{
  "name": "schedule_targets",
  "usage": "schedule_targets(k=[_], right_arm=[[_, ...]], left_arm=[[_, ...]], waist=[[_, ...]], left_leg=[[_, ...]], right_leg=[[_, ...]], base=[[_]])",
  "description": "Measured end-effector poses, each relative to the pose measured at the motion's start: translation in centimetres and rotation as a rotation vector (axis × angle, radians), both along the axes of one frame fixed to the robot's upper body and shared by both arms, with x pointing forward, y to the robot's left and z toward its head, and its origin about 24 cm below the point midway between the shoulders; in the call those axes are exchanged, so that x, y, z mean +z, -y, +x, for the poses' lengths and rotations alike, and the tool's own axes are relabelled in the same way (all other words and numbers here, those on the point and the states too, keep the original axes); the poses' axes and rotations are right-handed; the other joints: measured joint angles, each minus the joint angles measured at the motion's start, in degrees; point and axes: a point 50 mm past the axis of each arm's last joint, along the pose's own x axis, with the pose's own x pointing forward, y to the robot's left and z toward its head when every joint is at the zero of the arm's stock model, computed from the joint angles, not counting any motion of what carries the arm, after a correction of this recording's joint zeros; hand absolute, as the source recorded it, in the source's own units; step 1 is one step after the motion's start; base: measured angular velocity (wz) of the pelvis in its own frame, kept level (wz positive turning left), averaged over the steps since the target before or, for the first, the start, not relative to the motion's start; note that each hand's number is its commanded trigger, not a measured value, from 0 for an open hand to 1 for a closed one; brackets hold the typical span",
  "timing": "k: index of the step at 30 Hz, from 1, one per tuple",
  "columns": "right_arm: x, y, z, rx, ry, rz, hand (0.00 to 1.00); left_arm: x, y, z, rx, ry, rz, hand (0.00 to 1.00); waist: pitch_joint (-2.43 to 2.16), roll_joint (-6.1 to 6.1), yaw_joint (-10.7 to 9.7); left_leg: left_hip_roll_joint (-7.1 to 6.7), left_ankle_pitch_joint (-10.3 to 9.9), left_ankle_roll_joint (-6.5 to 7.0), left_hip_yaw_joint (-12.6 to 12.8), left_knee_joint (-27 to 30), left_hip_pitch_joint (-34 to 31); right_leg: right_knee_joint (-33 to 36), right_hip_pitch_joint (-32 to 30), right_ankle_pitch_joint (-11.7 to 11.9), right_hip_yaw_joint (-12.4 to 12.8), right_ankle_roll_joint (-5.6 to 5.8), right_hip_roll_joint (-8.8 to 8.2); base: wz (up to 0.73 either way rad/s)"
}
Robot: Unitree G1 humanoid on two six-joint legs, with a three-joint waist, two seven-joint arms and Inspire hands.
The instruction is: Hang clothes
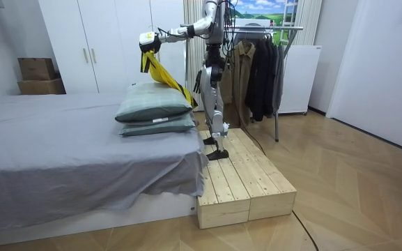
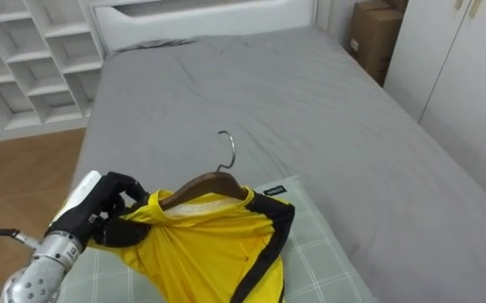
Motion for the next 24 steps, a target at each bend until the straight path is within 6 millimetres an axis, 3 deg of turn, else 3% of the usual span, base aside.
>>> schedule_targets(k=[5,13,24], right_arm=[[-0.1,0.2,-0.6,-0.026,-0.006,0.005,0.00],[-0.1,0.7,-2.1,-0.055,-0.014,-0.004,0.00],[0.2,1.7,-2.5,-0.067,-0.030,-0.114,0.00]], left_arm=[[0.0,-0.1,-0.9,0.006,0.007,-0.019,1.00],[0.3,-2.0,-1.1,0.088,0.021,-0.065,1.00],[0.2,-2.3,-1.3,0.101,0.019,-0.066,1.00]], waist=[[0.00,0.00,-0.1],[0.00,-0.37,-0.2],[-0.07,-0.74,-0.2]], left_leg=[[0.01,0.0,-0.01,0.2,0.0,0.2],[0.03,-0.1,-0.15,0.5,-0.2,0.4],[0.02,-0.2,-0.16,1.1,-0.7,1.1]], right_leg=[[0.0,0.1,-0.2,0.2,-0.03,0.04],[0.1,0.0,-0.4,0.7,-0.05,0.13],[0.2,0.2,-0.6,1.3,0.01,0.18]], base=[[-0.01],[-0.01],[-0.03]])
